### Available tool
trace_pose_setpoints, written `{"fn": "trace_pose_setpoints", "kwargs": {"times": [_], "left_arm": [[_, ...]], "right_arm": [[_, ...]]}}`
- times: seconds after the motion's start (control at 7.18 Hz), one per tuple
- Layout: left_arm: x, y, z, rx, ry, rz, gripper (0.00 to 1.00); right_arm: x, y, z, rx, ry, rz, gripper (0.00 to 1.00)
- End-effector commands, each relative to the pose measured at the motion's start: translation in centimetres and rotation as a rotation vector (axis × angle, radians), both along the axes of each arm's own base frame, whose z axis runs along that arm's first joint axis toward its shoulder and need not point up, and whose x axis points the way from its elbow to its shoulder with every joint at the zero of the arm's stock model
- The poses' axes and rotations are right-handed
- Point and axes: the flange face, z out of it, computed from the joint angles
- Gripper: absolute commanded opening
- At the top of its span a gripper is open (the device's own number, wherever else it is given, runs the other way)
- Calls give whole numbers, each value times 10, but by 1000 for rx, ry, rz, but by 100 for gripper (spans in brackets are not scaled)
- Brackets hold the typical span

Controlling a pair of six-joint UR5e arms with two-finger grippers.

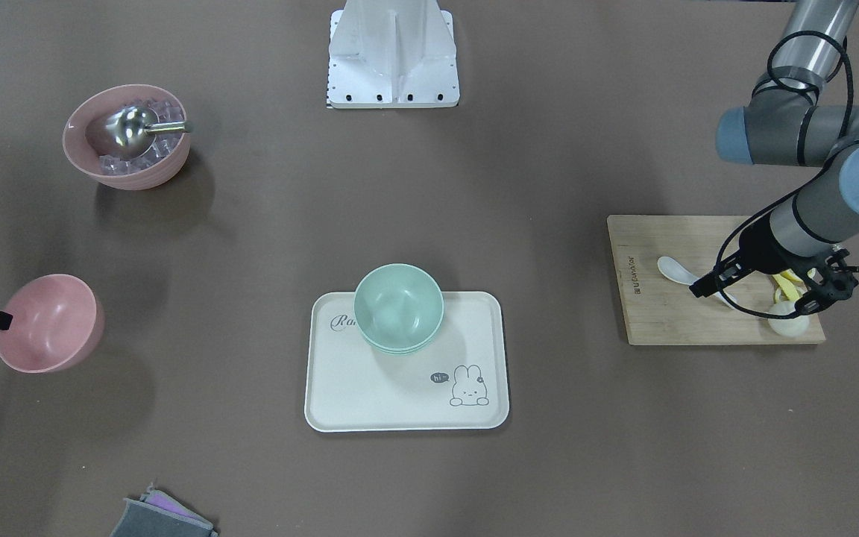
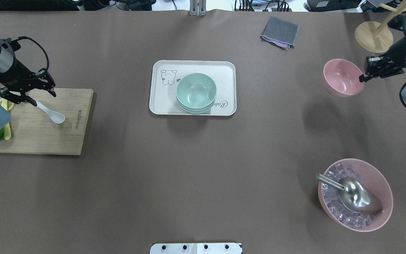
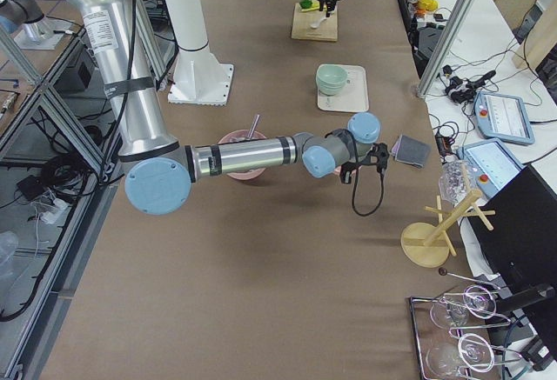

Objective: Stack pink bowl on green and place spoon
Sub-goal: 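Grasp the white spoon with the left gripper while the right gripper lifts the pink bowl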

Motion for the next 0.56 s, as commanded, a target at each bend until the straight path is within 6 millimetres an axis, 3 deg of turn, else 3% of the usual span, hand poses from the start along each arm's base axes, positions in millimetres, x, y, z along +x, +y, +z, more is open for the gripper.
{"fn": "trace_pose_setpoints", "kwargs": {"times": [0.0, 0.14, 0.42], "left_arm": [[7, 0, 25, -32, -6, -14, 58], [14, 2, 27, -49, -20, -33, 58], [19, 4, 28, -51, -33, -40, 56]], "right_arm": [[-65, -15, -122, -104, -86, 76, 0], [-77, -10, -152, -113, -107, 96, 0], [-97, -4, -192, -122, -132, 114, 0]]}}
